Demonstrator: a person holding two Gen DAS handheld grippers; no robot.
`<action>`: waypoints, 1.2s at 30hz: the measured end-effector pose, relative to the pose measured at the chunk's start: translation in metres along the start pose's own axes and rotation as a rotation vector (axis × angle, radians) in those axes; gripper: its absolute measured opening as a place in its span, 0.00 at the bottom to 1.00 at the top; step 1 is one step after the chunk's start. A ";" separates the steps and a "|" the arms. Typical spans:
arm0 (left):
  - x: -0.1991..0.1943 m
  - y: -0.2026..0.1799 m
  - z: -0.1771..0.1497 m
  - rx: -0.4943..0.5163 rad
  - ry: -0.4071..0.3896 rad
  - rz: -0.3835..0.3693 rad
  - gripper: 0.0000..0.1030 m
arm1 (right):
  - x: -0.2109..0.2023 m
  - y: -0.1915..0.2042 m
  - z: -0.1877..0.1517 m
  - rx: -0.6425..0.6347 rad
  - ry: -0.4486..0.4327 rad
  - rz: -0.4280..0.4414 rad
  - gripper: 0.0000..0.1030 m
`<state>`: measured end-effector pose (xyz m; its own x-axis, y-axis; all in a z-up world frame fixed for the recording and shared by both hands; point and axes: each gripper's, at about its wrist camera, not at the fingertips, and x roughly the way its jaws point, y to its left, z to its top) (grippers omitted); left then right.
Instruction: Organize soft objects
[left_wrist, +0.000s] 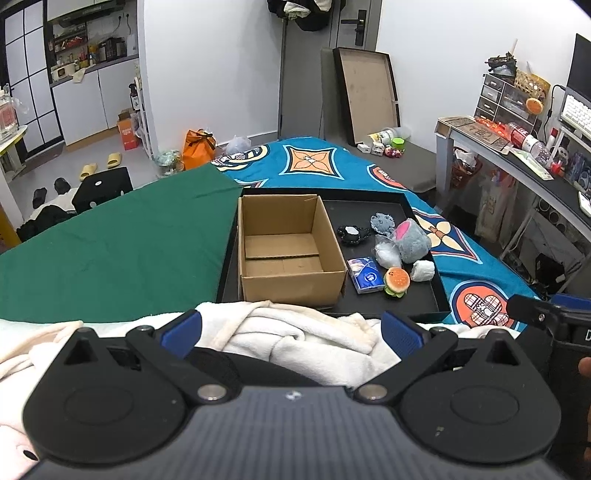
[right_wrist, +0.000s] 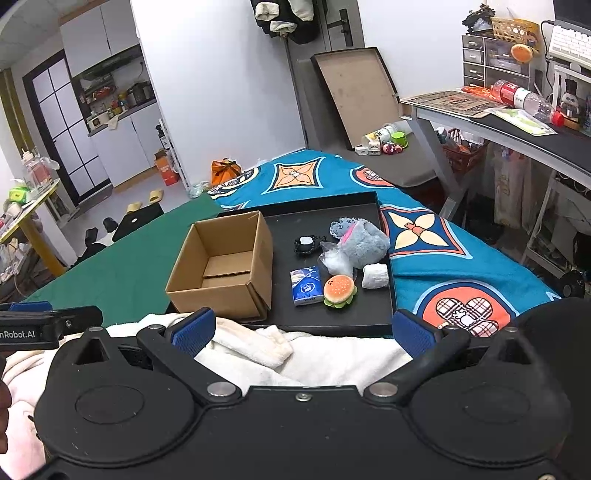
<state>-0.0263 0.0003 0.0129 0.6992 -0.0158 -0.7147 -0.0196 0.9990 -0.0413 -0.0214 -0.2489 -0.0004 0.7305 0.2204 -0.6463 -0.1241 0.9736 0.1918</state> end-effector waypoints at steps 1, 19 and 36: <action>0.000 0.000 0.000 -0.001 0.001 -0.002 0.99 | 0.000 0.000 0.000 -0.001 -0.001 -0.001 1.00; -0.002 -0.002 -0.005 0.006 0.000 0.004 0.99 | -0.003 0.002 -0.003 -0.001 0.002 0.002 1.00; 0.007 0.003 -0.003 0.003 0.019 0.009 0.99 | 0.003 -0.003 -0.004 -0.002 0.020 -0.007 1.00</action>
<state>-0.0232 0.0032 0.0054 0.6852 -0.0071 -0.7283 -0.0243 0.9992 -0.0327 -0.0220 -0.2508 -0.0060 0.7180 0.2149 -0.6621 -0.1203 0.9751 0.1861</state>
